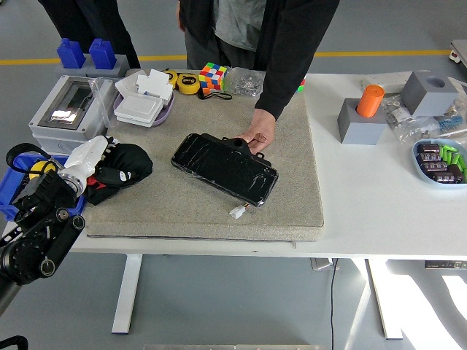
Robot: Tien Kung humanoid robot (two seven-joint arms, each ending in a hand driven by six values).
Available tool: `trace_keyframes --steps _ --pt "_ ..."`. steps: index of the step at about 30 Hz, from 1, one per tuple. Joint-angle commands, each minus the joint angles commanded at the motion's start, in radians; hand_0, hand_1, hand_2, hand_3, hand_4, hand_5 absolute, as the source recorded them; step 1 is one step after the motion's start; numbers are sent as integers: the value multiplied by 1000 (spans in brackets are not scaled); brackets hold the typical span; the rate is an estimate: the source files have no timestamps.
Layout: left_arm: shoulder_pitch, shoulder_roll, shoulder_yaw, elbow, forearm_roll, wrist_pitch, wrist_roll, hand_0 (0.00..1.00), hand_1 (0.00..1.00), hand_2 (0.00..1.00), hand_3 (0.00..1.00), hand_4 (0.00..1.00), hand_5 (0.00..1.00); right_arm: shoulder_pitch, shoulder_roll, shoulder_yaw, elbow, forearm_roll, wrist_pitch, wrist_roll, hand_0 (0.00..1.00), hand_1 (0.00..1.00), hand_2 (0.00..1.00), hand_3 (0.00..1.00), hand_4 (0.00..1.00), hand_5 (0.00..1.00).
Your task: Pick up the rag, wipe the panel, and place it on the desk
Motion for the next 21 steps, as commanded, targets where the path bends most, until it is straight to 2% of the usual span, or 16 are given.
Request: trace_keyframes --steps 3,4,9,10,12,15,16,18,21 --pt "8 3 -11 -22 -9 7 -12 901 985 987 983 998 416 -2 1 4 -2 -3 1 -1 592 609 561 546 944 377" --pt "9 4 -13 -27 -12 9 -15 998 998 998 998 998 641 -2 0 4 -2 -3 1 0 594 609 561 547 944 377" --pt "30 10 -42 -82 -46 38 -56 998 998 998 998 998 641 -2 -1 0 -1 -2 1 0 594 609 561 547 944 377" --pt "34 12 -48 -91 -52 45 -63 990 998 998 998 998 665 -2 -1 -1 -1 -1 1 0 594 609 561 547 944 377" --pt "44 13 -61 -109 -62 62 -83 990 998 998 998 998 665 -2 -2 -4 -1 -1 1 0 594 609 561 547 944 377" --pt "61 13 -85 -133 -92 115 -143 990 998 998 998 998 665 -2 -3 -8 -2 -1 1 0 594 609 561 547 944 377" --pt "72 11 -105 -146 -110 145 -178 810 893 914 864 998 469 -3 -4 -10 -2 0 1 0 594 609 561 546 944 376" --pt "88 9 -141 -166 -153 198 -246 810 893 914 864 998 469 -2 -5 -9 -3 0 1 0 594 609 561 546 944 376" --pt "111 1 -188 -192 -194 225 -301 810 893 914 864 998 469 -2 -5 -6 -3 0 0 0 594 609 561 546 944 376"
